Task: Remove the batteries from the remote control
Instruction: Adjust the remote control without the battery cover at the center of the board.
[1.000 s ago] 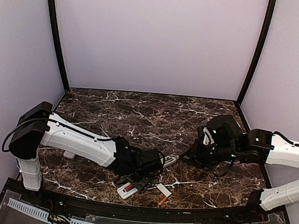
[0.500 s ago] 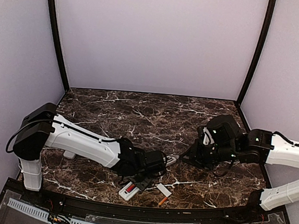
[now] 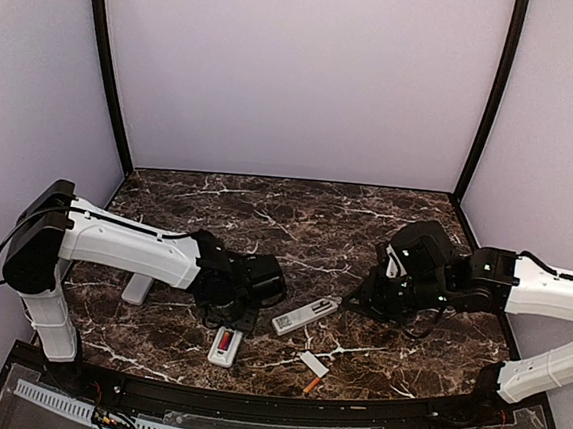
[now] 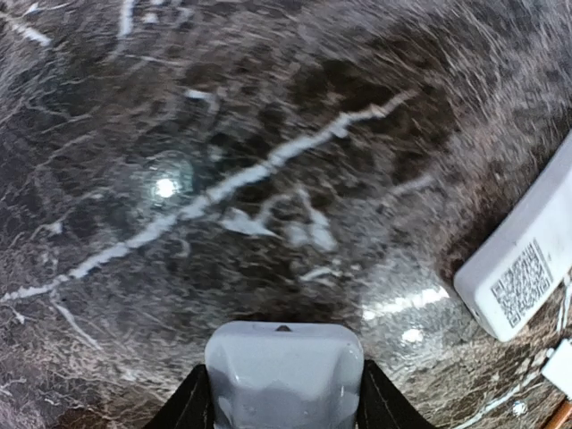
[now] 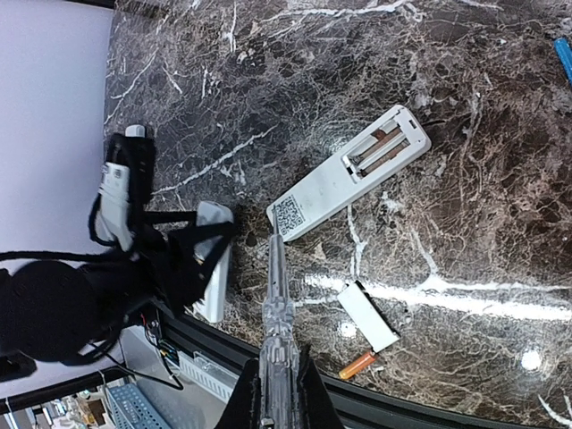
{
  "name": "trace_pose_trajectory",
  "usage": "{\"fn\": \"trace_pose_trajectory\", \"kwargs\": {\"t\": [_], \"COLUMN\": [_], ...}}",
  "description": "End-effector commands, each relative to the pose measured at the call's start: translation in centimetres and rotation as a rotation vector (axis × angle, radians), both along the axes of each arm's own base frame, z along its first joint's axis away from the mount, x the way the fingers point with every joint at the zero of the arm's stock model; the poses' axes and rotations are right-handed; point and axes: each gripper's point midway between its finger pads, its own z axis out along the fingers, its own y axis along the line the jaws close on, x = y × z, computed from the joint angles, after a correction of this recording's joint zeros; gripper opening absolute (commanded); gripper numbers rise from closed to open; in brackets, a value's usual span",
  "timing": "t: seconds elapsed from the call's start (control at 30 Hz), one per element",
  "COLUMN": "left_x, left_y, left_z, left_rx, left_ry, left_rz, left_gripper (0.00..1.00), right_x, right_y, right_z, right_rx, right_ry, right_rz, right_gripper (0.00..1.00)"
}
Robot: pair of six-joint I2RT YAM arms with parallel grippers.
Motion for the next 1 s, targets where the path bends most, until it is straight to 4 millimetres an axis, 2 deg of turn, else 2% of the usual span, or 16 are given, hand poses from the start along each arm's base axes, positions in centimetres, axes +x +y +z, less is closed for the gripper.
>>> {"fn": "trace_pose_trajectory", "kwargs": {"t": [0.0, 0.17, 0.3, 0.43, 0.5, 0.6, 0.67, 0.77, 0.8, 0.83, 0.97], "left_x": [0.5, 0.3, 0.3, 0.3, 0.2, -0.2, -0.6, -1.1, -1.8, -2.0, -4.3], "left_y": [3.3, 5.5, 5.8, 5.3, 5.1, 4.8, 4.6, 4.2, 4.6, 4.2, 4.1], "left_z": [1.3, -0.5, -1.4, -1.6, -1.7, -1.8, -1.6, -0.6, -0.9, -0.2, 0.0], "left_rx": [-0.042, 0.012, 0.022, -0.001, -0.007, -0.036, -0.069, -0.133, -0.135, -0.179, -0.278], "left_ry": [0.001, 0.04, 0.059, 0.073, 0.078, 0.1, 0.114, 0.128, 0.15, 0.149, 0.215], "left_rz": [0.202, 0.285, 0.301, 0.289, 0.279, 0.274, 0.269, 0.264, 0.264, 0.263, 0.258], "left_gripper": [0.31, 0.34, 0.38, 0.51, 0.59, 0.77, 0.82, 0.84, 0.85, 0.85, 0.85], "right_x": [0.4, 0.3, 0.4, 0.3, 0.3, 0.3, 0.2, 0.1, 0.1, 0.1, 0.1], "right_y": [0.9, 2.0, 2.5, 2.8, 2.8, 2.7, 2.6, 2.3, 2.3, 2.3, 2.3], "right_z": [-0.2, -0.4, -0.6, -0.7, -0.7, -0.7, -0.7, -0.7, -0.7, -0.7, -0.8], "right_rx": [-0.004, 0.008, 0.017, 0.019, 0.019, 0.019, 0.019, 0.017, 0.017, 0.017, 0.016], "right_ry": [-0.025, -0.019, -0.018, -0.015, -0.015, -0.015, -0.016, -0.015, -0.015, -0.014, -0.014], "right_rz": [0.02, 0.057, 0.066, 0.075, 0.077, 0.073, 0.07, 0.065, 0.064, 0.063, 0.057], "right_gripper": [0.0, 0.0, 0.0, 0.0, 0.0, 0.0, 0.0, 0.0, 0.0, 0.0, 0.0]}}
